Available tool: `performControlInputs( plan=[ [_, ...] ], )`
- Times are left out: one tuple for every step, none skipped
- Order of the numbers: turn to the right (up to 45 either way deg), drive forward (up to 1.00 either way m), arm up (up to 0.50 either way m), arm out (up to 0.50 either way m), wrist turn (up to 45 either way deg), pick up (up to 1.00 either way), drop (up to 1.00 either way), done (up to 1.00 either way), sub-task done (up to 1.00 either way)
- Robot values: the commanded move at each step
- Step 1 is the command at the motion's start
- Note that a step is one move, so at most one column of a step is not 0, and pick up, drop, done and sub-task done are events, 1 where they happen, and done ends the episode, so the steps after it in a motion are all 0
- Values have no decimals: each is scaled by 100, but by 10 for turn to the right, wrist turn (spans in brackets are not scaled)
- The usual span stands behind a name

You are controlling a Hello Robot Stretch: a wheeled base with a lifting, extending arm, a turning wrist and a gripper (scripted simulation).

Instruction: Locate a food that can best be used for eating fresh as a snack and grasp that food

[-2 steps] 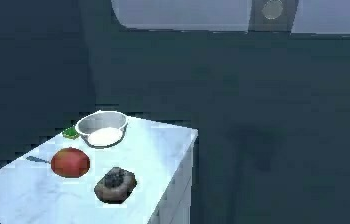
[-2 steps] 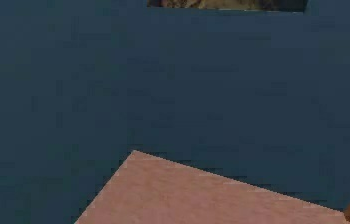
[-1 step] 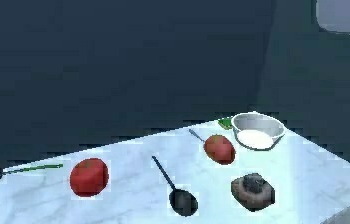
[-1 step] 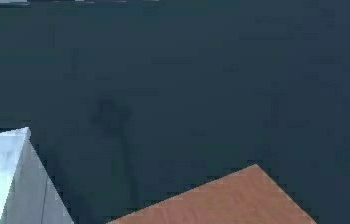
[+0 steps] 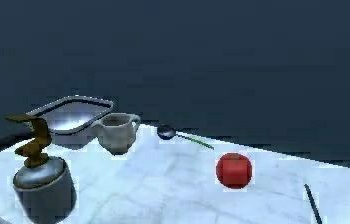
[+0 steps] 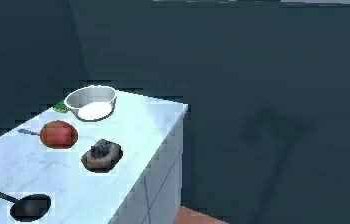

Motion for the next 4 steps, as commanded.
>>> performControlInputs(
  plan=[
    [-270, 0, 0, 0, 0, 0, 0, 0, 0],
    [0, 0, 50, 0, 0, 0, 0, 0, 0],
    [0, 0, 38, 0, 0, 0, 0, 0, 0],
    [0, 0, 0, 30, 0, 0, 0, 0, 0]
  ],
)
